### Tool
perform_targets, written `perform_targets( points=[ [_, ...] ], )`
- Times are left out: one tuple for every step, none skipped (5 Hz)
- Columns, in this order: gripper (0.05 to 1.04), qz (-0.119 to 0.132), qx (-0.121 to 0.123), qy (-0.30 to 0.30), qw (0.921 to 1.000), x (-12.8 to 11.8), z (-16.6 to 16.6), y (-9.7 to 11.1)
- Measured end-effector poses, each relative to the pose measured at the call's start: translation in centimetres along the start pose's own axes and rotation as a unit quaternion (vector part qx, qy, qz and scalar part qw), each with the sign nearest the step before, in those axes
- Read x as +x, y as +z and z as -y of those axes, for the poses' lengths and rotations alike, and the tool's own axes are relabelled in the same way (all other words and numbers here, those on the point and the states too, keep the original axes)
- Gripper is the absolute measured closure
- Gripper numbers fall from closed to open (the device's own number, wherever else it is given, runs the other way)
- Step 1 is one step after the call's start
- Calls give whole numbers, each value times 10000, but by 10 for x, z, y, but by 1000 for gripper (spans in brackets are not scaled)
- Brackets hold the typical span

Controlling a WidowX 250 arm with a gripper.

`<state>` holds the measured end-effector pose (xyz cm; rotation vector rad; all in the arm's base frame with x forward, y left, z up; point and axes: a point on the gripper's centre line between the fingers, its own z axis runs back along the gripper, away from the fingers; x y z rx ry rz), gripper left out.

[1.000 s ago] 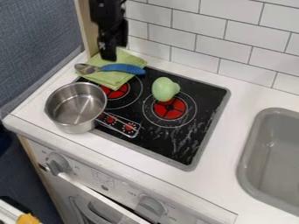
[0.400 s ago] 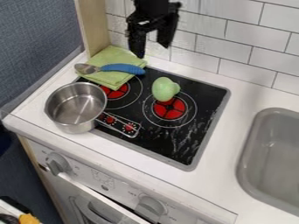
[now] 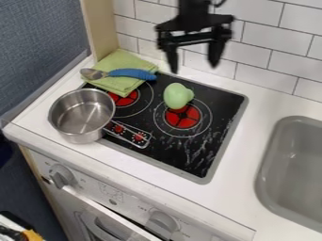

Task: Moved spoon on top of the cloth

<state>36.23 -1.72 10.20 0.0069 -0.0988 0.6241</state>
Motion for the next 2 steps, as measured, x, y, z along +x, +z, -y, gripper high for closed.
perform_targets(
  points=[
    [83, -65, 96, -1275, 9918, -10, 17, -6],
    [83, -6, 30, -2427, 9701, -8, 28, -13]
  ],
)
